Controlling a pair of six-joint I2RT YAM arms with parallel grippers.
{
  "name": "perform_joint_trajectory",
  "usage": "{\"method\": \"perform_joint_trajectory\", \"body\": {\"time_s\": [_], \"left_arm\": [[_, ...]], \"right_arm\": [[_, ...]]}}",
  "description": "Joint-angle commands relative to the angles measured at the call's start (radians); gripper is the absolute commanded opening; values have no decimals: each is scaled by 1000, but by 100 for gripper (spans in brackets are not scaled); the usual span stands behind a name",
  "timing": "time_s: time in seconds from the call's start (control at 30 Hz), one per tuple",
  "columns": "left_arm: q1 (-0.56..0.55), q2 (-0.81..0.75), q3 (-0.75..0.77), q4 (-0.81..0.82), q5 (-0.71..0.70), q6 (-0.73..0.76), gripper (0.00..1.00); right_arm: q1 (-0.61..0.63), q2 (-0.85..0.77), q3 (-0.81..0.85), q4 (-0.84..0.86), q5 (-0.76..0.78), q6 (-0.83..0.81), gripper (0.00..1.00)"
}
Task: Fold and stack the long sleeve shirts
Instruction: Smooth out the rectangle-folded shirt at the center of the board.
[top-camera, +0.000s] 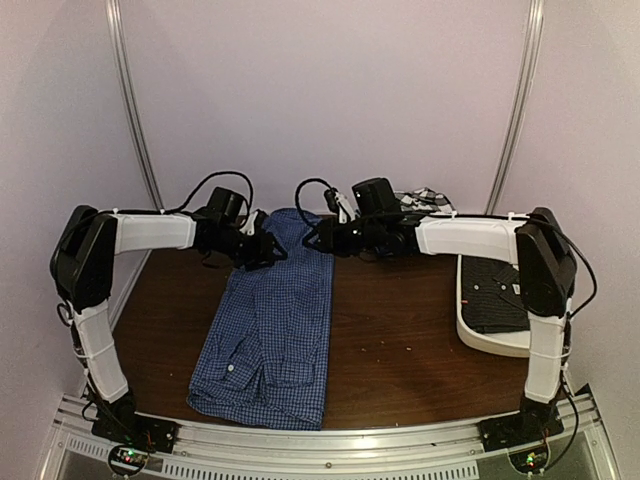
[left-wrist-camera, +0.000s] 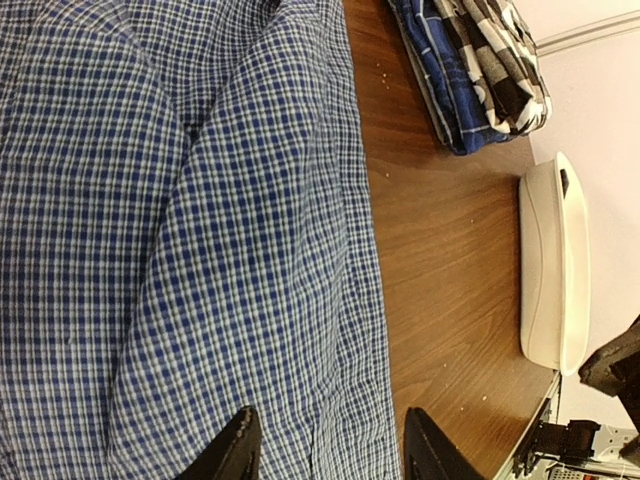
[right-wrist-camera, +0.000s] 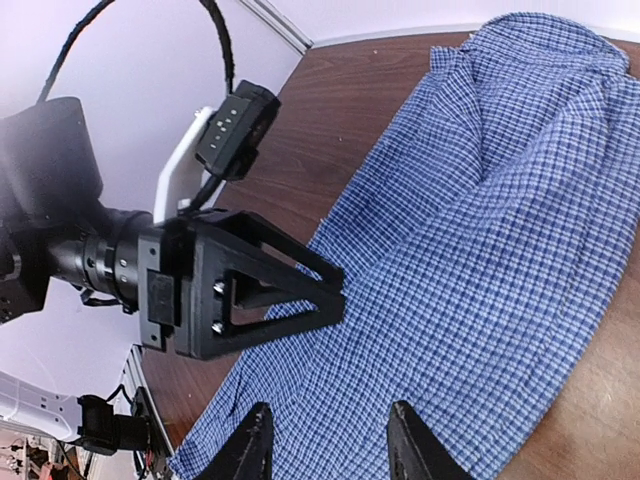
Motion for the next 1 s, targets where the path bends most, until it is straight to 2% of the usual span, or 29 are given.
{"method": "perform_joint_trajectory", "body": {"time_s": [0.0,0.2,0.57,0.73,0.97], "left_arm": [[1,107,95,120,37,-22,49],[27,225,156,146,27,-25,46],[87,329,151,143,35,-9,41],[100,341,164,118,33,6,41],[102,344,176,103,35,13,40]], "right_arm": [[-28,132,138,173,-63,56,36],[-41,367,378,210,-113,109,26],[-84,791,790,321,-23,386,11],[-108,858,802,352,100,478,10],[-142,886,814,349,154,564,10]]}}
